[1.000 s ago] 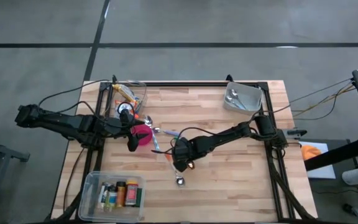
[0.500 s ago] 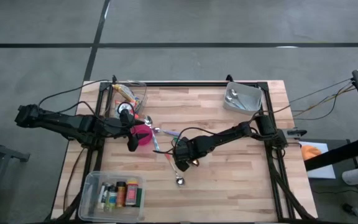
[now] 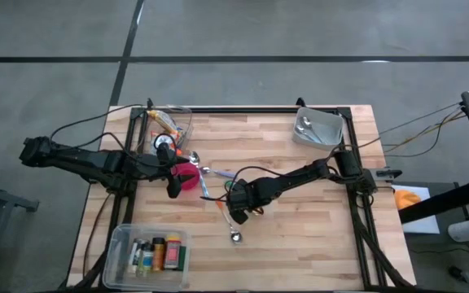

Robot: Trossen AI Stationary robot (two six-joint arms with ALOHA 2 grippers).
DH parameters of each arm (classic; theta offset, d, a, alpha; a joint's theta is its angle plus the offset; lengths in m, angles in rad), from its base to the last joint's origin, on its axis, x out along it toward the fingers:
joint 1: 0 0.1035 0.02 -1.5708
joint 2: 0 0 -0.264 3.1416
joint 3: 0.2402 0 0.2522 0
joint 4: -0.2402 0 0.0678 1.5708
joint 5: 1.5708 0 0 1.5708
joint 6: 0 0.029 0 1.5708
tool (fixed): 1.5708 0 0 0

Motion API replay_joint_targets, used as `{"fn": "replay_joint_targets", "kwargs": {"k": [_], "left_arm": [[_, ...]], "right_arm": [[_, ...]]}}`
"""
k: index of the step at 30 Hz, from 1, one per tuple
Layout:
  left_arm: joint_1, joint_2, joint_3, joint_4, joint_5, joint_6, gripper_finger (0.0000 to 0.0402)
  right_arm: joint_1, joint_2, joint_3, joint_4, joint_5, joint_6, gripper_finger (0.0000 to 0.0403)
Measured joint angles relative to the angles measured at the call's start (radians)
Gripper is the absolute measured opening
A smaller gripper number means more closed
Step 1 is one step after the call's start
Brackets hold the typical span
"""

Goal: Pick & Place Food Item
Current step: Put the green spoon into the gray bin

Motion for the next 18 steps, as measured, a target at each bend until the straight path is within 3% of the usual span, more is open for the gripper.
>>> {"fn": "replay_joint_targets", "kwargs": {"k": [9,18], "left_arm": [[0.0,0.0,0.0,0.0,0.0,0.0,0.0298],[0.0,0.0,0.0,0.0,0.0,0.0,0.0298]], "right_arm": [[0.001,-0.012,-0.002,-0.002,-0.001,0.001,0.0022],[-0.007,-0.105,-0.003,-0.082,0.002,-0.014,0.0022]]}}
